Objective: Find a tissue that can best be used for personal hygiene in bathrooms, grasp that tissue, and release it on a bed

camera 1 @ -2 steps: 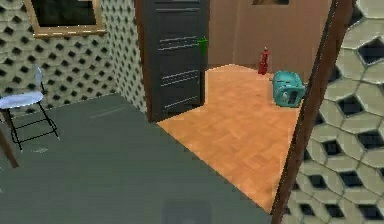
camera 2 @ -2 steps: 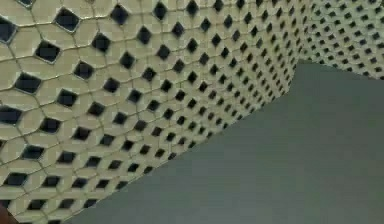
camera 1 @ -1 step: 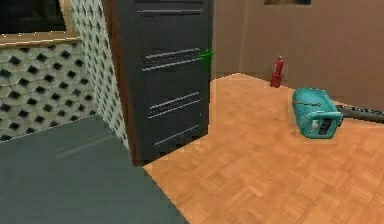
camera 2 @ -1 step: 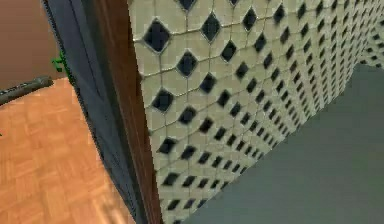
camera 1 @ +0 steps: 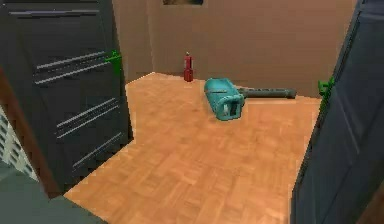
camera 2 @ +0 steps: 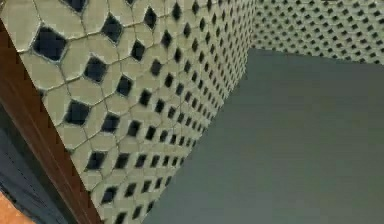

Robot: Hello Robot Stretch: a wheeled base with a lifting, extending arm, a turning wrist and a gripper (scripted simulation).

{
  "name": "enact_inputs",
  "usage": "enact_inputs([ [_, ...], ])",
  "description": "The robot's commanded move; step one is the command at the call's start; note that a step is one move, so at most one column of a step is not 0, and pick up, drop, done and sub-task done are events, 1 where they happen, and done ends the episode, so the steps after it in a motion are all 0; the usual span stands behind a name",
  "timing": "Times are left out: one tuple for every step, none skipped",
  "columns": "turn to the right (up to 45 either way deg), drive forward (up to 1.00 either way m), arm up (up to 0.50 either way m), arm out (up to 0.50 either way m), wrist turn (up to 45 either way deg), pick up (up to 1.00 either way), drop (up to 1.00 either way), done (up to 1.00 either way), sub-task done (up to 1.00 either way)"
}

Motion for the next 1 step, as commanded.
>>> enact_inputs([
  [0.0,1.00,0.00,0.00,0.0,0.00,0.00,0.00,0.00],
])
